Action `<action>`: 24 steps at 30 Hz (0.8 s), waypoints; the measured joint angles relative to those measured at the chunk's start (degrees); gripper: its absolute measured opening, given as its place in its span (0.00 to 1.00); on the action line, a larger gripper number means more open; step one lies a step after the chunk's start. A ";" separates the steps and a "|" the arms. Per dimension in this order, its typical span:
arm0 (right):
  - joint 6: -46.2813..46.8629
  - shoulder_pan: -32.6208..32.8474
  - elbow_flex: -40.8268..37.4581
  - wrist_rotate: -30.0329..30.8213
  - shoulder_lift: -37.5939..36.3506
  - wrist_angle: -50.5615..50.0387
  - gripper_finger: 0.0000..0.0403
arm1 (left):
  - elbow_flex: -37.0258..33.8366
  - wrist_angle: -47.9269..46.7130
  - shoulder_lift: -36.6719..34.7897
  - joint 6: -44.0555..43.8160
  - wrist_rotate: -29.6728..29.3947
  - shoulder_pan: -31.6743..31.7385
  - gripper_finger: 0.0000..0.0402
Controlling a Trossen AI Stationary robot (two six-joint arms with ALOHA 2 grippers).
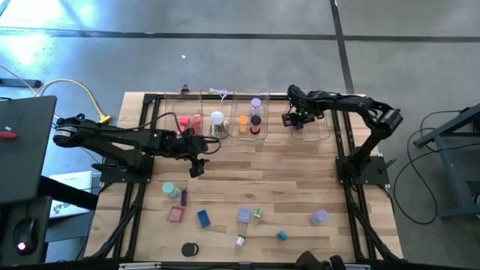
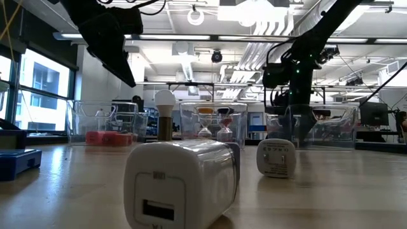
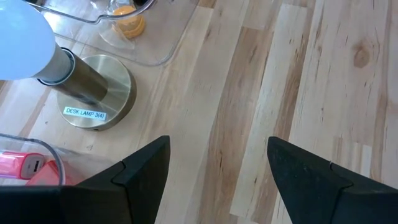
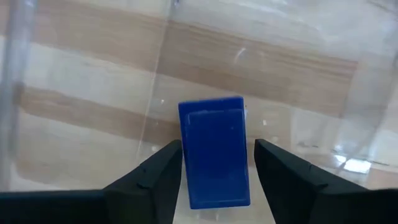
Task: Pick & Place Office items
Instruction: Put the right blue digital clock into the right transparent bin, then put the violet hourglass into the middle transparent bin
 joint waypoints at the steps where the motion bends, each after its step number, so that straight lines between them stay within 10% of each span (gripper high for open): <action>1: 0.00 -0.01 0.00 -0.03 -0.04 0.45 0.48 | 0.00 0.00 0.00 0.00 -0.02 0.00 0.65; 11: -3.47 -0.02 0.00 1.48 -5.48 0.49 0.49 | 0.00 -0.02 0.00 0.02 0.00 -0.01 0.65; 24: -7.54 4.71 0.00 4.60 -31.00 0.27 0.50 | -0.04 0.60 1.23 0.02 0.00 0.00 0.65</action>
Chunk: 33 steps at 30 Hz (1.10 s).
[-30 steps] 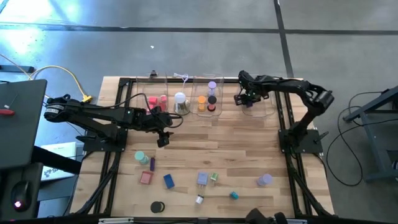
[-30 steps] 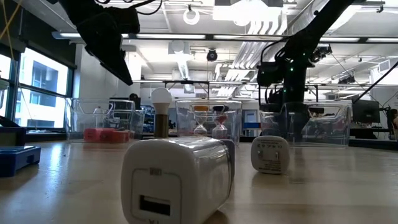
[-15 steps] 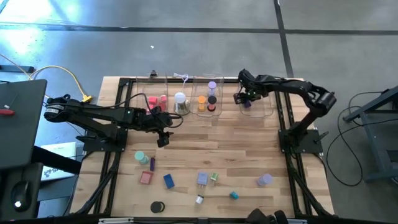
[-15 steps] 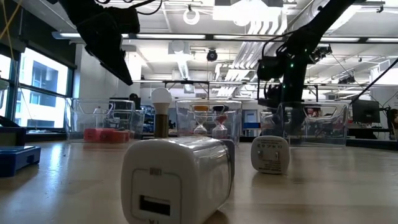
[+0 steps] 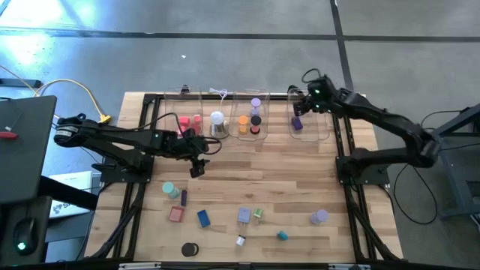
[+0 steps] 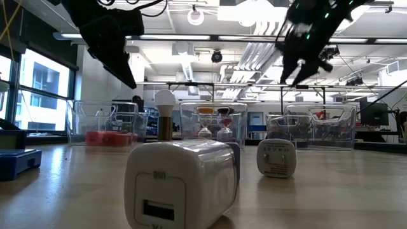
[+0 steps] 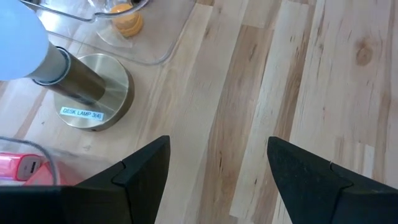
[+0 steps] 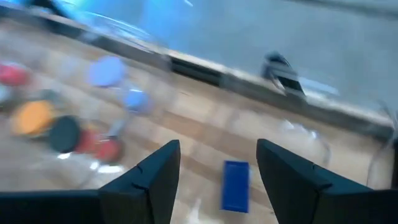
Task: Pick & Place Office items
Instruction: Put the violet hourglass into the middle transparent bin
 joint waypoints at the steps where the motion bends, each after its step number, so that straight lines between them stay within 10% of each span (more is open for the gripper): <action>1: -0.88 1.31 0.00 -0.02 -1.76 0.06 0.50 | 0.00 -0.08 0.37 0.02 0.00 -0.01 0.65; 24: -2.49 24.27 0.00 -0.15 -10.95 12.88 0.51 | -0.02 2.79 4.92 1.60 0.02 0.00 0.65; 33: -4.81 28.03 0.00 -0.89 -10.92 15.05 0.74 | -0.02 2.81 4.92 1.46 0.02 0.00 0.65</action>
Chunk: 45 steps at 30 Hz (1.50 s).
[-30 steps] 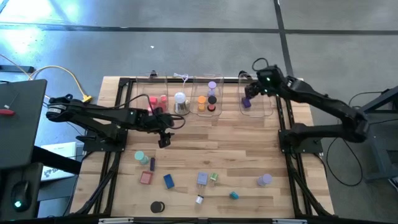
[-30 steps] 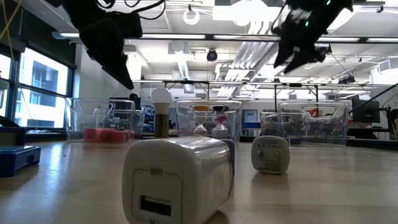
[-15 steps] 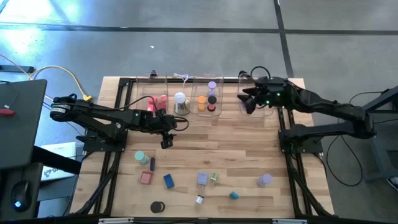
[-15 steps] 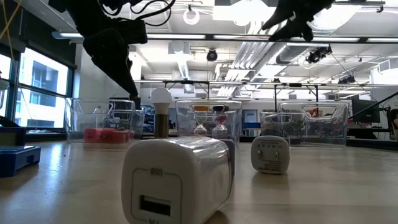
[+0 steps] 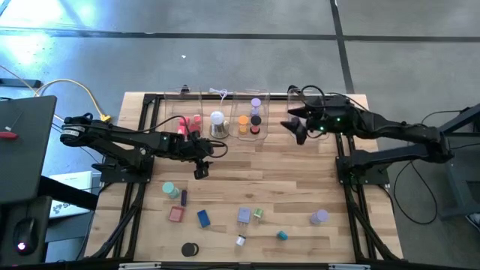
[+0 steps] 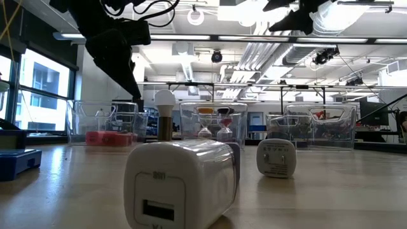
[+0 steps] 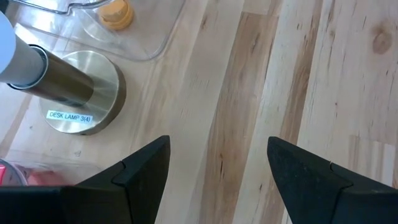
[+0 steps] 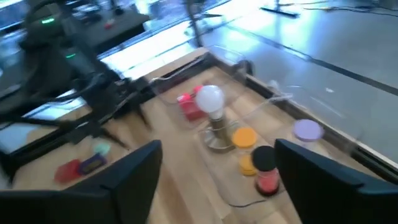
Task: Pick & Place Office items
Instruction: Put the violet hourglass into the middle transparent bin
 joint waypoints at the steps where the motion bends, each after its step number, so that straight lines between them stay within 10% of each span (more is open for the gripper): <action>1: -0.92 0.29 0.00 -1.51 0.00 0.12 0.77 | 0.00 0.00 0.00 -0.01 -0.02 0.00 0.65; 18: 11.03 7.81 0.04 -32.52 1.65 -13.94 0.92 | 0.00 0.00 -0.04 0.00 -0.02 0.00 0.65; 45: 77.59 49.63 0.02 -10.91 16.76 -38.82 0.92 | 0.02 0.01 -0.07 -0.92 -0.02 0.00 0.65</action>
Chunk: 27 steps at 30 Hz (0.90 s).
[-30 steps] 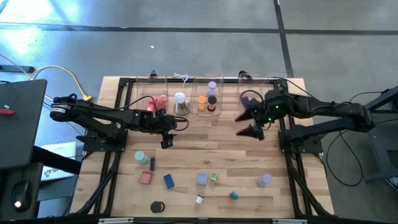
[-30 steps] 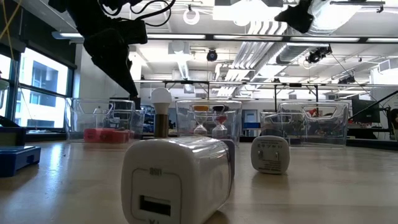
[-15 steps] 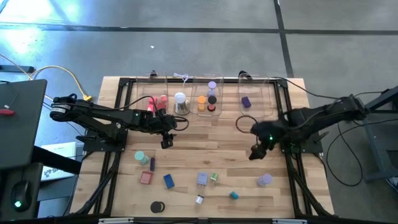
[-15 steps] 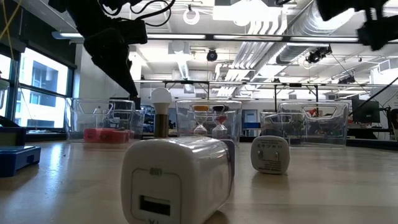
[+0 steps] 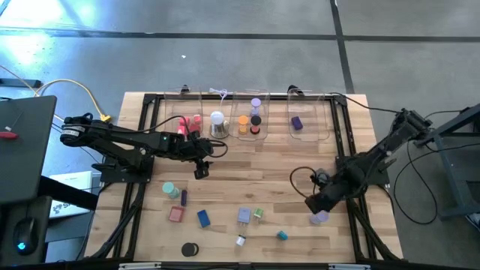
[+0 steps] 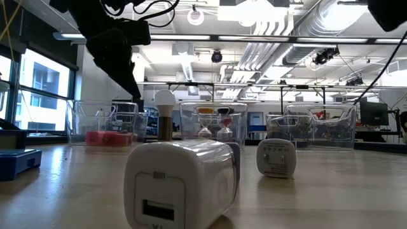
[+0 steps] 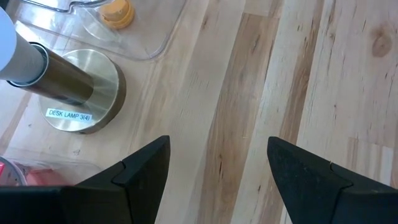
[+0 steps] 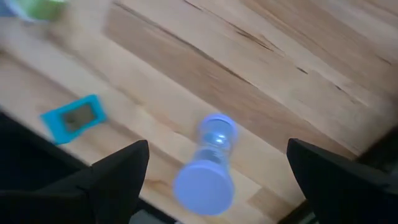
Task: Pick & Place Office items
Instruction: Put the violet hourglass into the middle transparent bin
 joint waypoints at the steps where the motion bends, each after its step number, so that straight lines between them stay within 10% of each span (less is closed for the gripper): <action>1: 0.68 0.72 0.00 -0.07 1.00 -0.36 0.92 | 0.00 0.00 0.00 -0.06 0.00 0.00 0.65; 27: 0.88 5.58 0.00 -4.76 12.25 4.94 0.92 | 0.00 0.43 0.00 -0.85 0.00 0.00 0.65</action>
